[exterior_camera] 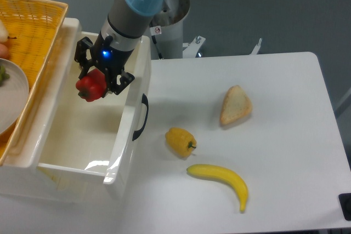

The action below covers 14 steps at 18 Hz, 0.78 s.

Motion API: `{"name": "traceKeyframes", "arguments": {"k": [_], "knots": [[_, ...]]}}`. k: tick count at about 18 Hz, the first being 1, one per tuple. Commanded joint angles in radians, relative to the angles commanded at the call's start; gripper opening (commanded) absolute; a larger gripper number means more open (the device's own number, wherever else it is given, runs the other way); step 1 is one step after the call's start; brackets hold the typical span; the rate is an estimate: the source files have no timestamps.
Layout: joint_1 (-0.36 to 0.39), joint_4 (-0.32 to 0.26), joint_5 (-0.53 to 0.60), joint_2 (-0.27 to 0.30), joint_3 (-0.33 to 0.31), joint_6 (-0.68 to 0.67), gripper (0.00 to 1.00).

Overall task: Place the red pepper in the upper white drawer
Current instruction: 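Lower the red pepper into the drawer and hold it steady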

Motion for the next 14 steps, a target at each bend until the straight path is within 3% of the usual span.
{"name": "traceKeyframes", "arguments": {"k": [14], "knots": [[-0.038, 0.000, 0.029, -0.021, -0.006, -0.002, 0.40]]}}
